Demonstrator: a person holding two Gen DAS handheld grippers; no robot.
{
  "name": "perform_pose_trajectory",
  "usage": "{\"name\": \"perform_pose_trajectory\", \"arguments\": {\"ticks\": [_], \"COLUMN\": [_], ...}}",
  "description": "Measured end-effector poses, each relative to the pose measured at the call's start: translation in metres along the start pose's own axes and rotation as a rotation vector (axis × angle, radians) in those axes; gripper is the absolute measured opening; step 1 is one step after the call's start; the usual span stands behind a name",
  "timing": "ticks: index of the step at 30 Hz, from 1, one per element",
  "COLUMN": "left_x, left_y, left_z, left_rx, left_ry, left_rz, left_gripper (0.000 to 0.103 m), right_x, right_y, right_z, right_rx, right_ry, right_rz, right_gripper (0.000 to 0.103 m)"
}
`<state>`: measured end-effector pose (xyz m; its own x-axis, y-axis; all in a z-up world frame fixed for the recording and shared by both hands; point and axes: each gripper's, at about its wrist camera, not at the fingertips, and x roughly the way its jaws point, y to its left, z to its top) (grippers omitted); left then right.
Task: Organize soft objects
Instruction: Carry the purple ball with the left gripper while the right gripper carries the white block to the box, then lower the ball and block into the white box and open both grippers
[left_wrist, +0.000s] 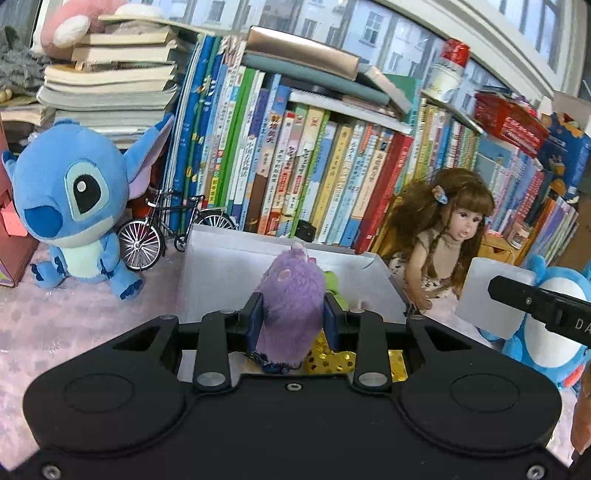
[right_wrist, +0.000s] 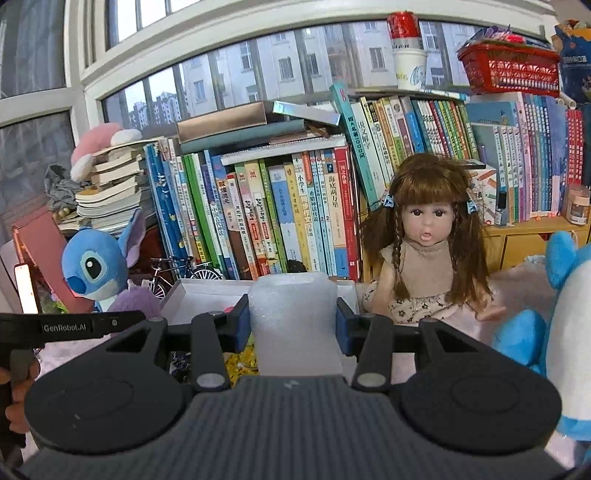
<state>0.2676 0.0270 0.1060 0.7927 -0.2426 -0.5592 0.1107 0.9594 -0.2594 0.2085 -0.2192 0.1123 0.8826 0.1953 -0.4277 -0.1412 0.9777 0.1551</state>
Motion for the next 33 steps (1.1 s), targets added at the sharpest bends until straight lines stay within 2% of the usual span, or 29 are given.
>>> {"name": "perform_pose_trajectory", "arguments": {"ticks": [6,11,16,25,33], "left_x": [0.024,0.038,0.05,0.073,0.082], "left_y": [0.006,0.011,0.016,0.016,0.015], "left_z": [0.006,0.009,0.01,0.008,0.001], "left_rx": [-0.031,-0.049,-0.072,-0.071,-0.077], "left_ry": [0.035,0.046,0.066,0.092,0.1], "left_rz": [0.027,0.022,0.005,0.002,0.003], "left_gripper": [0.032,0.032,0.032,0.032,0.033], "right_x": [0.024,0.05,0.069,0.085,0.095], "right_y": [-0.004,-0.009,-0.014,-0.018,-0.015], "right_z": [0.016,0.021,0.013,-0.005,-0.018], "right_rx": [0.033,0.079,0.121,0.085,0.079], "right_ry": [0.034,0.084,0.123,0.202,0.245], "right_rz": [-0.007,-0.025,-0.035,-0.108,-0.101], "right_gripper": [0.049,0.049,0.049,0.049,0.049]}}
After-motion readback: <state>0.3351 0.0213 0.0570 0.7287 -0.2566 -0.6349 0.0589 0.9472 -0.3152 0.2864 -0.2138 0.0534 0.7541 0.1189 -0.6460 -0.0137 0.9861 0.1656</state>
